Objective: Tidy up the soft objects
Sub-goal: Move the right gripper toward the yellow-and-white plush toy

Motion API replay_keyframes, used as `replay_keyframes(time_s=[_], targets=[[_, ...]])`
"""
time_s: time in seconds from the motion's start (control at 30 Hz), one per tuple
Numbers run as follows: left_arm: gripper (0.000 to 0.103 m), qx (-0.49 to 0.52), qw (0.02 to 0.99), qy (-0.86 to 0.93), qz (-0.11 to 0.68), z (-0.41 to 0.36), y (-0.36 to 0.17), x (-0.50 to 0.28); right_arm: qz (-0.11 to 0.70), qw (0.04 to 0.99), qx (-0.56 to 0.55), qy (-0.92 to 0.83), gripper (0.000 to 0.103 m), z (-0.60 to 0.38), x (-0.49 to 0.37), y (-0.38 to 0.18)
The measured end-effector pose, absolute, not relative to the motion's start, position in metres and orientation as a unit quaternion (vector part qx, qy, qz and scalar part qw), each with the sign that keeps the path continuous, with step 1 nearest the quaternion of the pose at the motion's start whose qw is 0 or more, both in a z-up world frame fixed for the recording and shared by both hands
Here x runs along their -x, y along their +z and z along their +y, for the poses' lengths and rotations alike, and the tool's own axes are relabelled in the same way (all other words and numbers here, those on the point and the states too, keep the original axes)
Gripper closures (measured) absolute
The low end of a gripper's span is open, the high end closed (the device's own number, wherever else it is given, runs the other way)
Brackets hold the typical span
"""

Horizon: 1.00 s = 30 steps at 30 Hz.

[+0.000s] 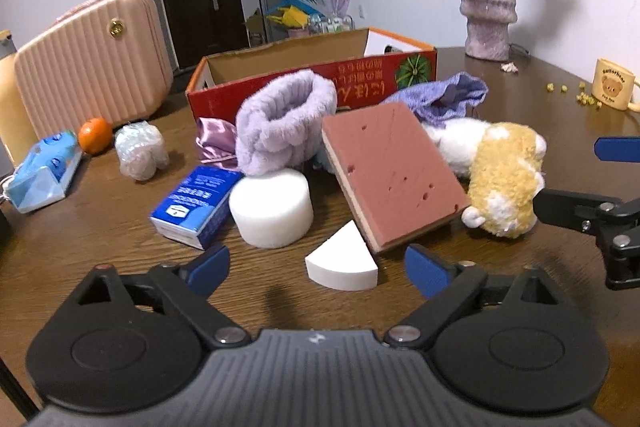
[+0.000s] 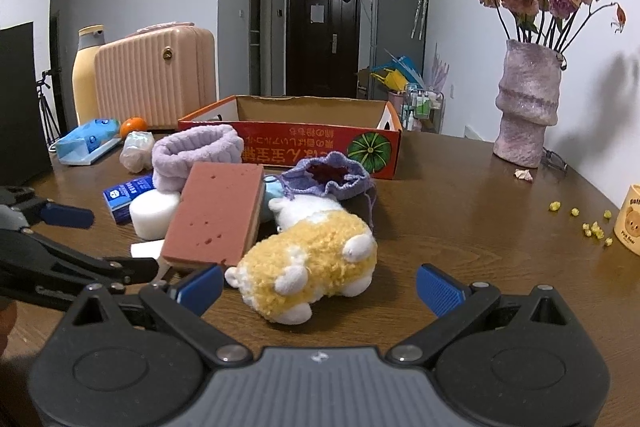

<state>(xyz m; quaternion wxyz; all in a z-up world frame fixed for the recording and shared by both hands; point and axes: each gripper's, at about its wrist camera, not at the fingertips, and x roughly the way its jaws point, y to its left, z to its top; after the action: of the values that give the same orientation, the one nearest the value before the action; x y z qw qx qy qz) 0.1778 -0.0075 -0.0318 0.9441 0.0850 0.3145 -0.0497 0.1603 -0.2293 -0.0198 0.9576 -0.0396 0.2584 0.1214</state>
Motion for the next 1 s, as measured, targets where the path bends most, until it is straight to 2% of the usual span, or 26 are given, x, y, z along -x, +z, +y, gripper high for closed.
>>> replay_keyframes(time_s=[0.07,0.23,0.3,0.37,0.4,0.53,1.0], targets=[[0.021,-0.086,0.941,-0.051,0.322,-0.007,-0.036,-0.184,0.260,0.957,0.037,0.121,0.000,-0.230,-0.163,-0.022],[0.034,-0.076,0.935,-0.059,0.340,-0.004,-0.044,-0.196,0.265,0.956,0.030,0.122,0.000,-0.231,-0.168,-0.026],[0.043,-0.072,0.935,-0.066,0.341,-0.003,-0.046,-0.198,0.265,0.956,0.027,0.124,0.000,-0.231,-0.169,-0.027],[0.063,-0.066,0.933,-0.082,0.343,-0.001,-0.047,-0.202,0.265,0.956,0.025,0.124,0.000,-0.232,-0.170,-0.028],[0.065,-0.060,0.931,-0.091,0.348,0.000,-0.048,-0.204,0.265,0.956,0.024,0.125,0.000,-0.232,-0.170,-0.028],[0.069,-0.050,0.930,-0.107,0.347,0.002,-0.047,-0.204,0.265,0.956,0.027,0.126,0.000,-0.231,-0.170,-0.028],[0.069,-0.042,0.944,-0.081,0.316,0.011,-0.034,-0.187,0.269,0.952,0.057,0.136,0.000,-0.220,-0.173,-0.033]])
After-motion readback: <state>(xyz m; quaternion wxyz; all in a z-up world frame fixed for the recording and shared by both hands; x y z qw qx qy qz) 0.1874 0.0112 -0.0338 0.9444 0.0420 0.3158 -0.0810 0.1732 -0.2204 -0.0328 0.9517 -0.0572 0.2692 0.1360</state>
